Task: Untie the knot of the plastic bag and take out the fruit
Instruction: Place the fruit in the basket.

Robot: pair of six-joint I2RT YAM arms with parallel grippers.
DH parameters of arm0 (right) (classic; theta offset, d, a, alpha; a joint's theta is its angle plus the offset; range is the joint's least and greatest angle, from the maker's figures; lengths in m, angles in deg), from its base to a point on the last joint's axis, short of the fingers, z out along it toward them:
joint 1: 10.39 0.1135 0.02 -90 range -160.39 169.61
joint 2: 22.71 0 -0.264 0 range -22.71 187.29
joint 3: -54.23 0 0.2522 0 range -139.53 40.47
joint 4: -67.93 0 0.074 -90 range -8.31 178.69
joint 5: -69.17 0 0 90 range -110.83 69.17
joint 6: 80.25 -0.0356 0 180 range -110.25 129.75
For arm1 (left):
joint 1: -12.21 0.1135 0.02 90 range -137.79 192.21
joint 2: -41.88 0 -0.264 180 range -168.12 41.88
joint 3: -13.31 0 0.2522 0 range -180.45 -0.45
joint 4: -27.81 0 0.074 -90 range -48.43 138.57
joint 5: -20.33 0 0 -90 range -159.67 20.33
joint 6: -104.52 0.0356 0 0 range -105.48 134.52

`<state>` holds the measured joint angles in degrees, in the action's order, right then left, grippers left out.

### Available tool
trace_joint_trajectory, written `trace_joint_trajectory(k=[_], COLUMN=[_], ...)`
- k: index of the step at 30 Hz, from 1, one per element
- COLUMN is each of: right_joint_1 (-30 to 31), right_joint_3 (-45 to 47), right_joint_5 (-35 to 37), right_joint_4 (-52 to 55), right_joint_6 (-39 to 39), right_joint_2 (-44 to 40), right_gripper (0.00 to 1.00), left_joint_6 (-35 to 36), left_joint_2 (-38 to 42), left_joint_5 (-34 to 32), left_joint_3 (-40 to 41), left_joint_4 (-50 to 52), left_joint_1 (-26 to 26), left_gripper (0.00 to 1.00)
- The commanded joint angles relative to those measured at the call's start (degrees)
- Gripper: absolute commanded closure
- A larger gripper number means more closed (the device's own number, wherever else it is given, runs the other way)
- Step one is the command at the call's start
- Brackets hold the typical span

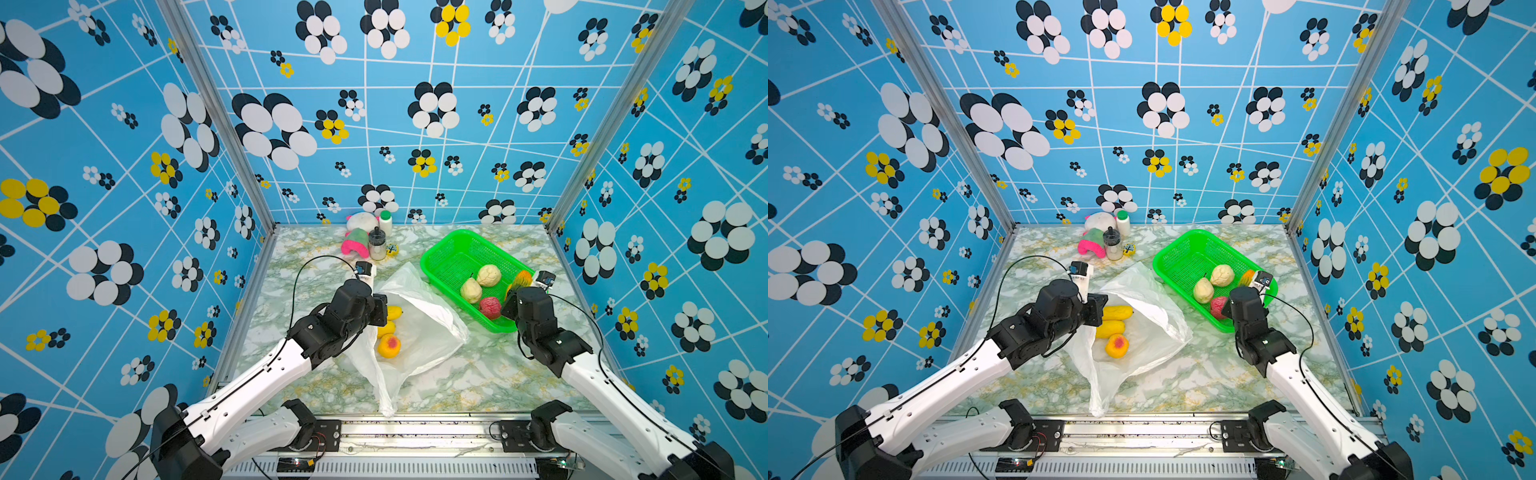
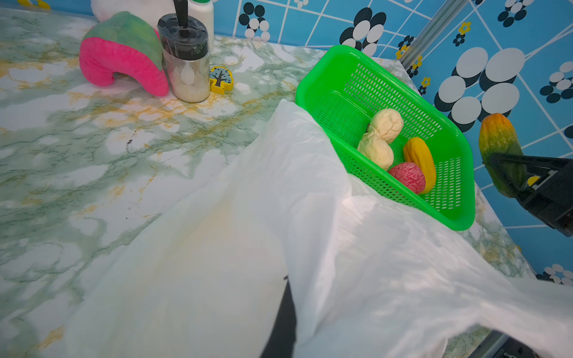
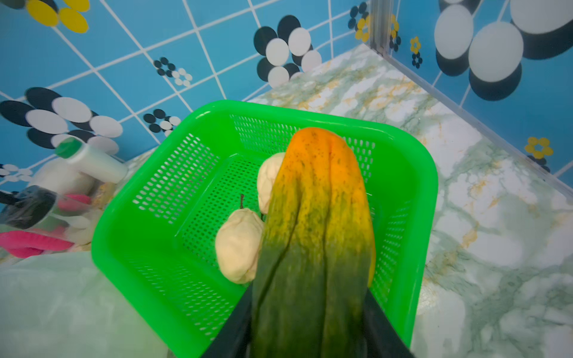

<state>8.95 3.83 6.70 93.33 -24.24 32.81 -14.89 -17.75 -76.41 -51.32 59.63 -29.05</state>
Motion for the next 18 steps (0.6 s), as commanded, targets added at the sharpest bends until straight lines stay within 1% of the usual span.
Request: trace_joint_trajectory(k=[1, 4, 8, 11, 12, 15, 18], right_joint_1=[-2.36, -5.25, -8.16, -9.89, -10.02, -10.03, -10.02], right_joint_3=[-4.48, -8.20, -13.67, -18.81, -20.18, -23.40, -23.79], right_joint_5=[-3.94, -5.49, -5.64, -8.43, -8.78, -10.15, -11.06], right_joint_4=[2.72, 2.66, 2.21, 2.64, 2.74, 3.77, 4.44], right_joint_6=[-2.04, -0.70, 1.14, 2.29, 2.60, 2.73, 1.86], right_joint_2=[4.67, 12.41, 22.97, 30.54, 32.69, 36.99, 37.80], right_gripper=[0.75, 0.73, 0.68, 0.66, 0.63, 0.58, 0.54], left_joint_6=[-0.03, -0.10, -0.15, 0.28, 0.46, 0.41, 0.24], left_joint_2=[1.54, 2.27, 1.99, 1.54, 1.58, 2.01, 2.45], left_joint_5=[0.82, 0.68, 0.97, 1.57, 1.57, 1.43, 1.92], left_joint_3=[0.75, 2.19, 1.95, 1.32, 1.38, 2.15, 1.77], left_joint_4=[0.49, -1.06, -0.63, 0.16, 0.19, -0.50, 0.13], left_joint_1=[0.51, 0.65, 1.08, 1.43, 1.52, 1.83, 2.17], left_gripper=[1.00, 1.00, 1.00, 1.00, 1.00, 1.00, 1.00])
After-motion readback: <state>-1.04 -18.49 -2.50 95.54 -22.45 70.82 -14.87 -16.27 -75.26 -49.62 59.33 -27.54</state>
